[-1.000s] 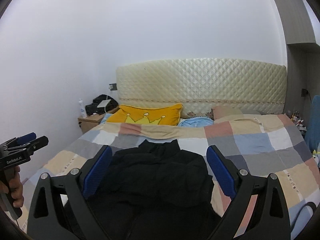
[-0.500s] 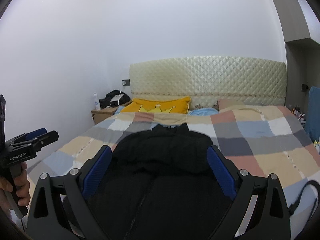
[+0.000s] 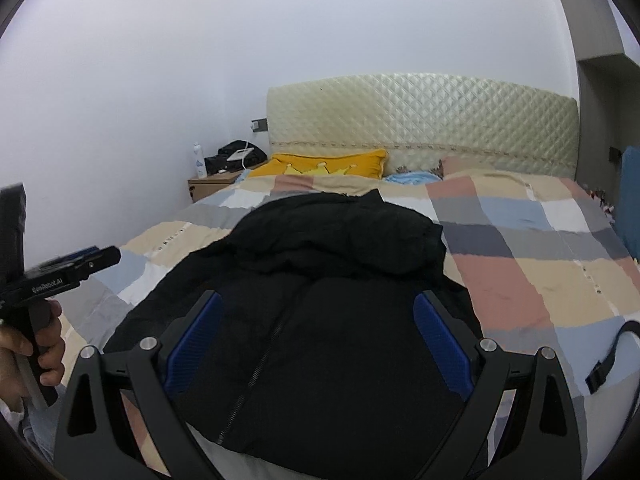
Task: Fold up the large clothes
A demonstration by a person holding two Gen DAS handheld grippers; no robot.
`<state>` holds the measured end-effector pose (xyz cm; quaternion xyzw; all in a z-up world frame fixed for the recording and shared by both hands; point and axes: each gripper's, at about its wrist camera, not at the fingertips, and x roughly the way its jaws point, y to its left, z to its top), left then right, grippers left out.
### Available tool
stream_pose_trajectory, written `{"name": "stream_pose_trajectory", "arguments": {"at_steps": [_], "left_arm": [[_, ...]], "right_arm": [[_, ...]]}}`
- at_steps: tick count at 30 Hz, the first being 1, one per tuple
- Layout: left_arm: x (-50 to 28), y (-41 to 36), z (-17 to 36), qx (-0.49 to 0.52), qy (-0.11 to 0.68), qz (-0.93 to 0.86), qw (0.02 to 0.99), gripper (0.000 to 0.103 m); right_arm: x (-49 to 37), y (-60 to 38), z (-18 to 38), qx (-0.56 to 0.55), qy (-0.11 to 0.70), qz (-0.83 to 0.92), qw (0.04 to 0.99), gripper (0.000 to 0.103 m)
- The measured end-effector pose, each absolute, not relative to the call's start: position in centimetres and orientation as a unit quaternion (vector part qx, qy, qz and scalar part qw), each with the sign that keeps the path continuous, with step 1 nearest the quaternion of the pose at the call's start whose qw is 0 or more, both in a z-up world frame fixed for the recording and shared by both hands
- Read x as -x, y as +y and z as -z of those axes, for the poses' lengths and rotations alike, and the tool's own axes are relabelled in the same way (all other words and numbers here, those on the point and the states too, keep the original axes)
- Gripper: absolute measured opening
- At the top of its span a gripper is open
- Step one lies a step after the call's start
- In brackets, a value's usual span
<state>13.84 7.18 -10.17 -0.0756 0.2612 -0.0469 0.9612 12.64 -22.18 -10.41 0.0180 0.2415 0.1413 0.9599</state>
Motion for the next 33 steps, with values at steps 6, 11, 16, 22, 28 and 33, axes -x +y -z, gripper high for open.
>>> {"name": "stream_pose_trajectory", "arguments": {"at_steps": [6, 11, 16, 22, 28, 33], "left_arm": [[-15.6, 9.2, 12.4, 0.082, 0.295, 0.032, 0.952, 0.083], [-17.3, 12.5, 13.6, 0.134, 0.341, 0.030, 0.930, 0.083], [-19.0, 16.3, 14.8, 0.170, 0.379, 0.017, 0.910, 0.083], [-21.0, 19.7, 18.5, 0.194, 0.449, -0.008, 0.872, 0.083], [-22.1, 21.0, 22.2, 0.221, 0.510, -0.012, 0.832, 0.083], [-22.4, 22.9, 24.9, 0.269, 0.544, -0.020, 0.794, 0.083]], "right_arm": [[-14.3, -24.7, 11.4, -0.022, 0.264, -0.113, 0.958, 0.096], [-16.7, -28.0, 12.7, -0.063, 0.315, -0.100, 0.941, 0.096], [-19.2, -31.8, 15.7, -0.129, 0.391, -0.083, 0.908, 0.096], [-21.3, -35.4, 20.8, -0.160, 0.485, -0.035, 0.859, 0.096], [-21.6, -38.6, 26.9, -0.273, 0.562, -0.028, 0.781, 0.096], [-21.4, -38.9, 29.6, -0.323, 0.585, -0.037, 0.743, 0.099]]}}
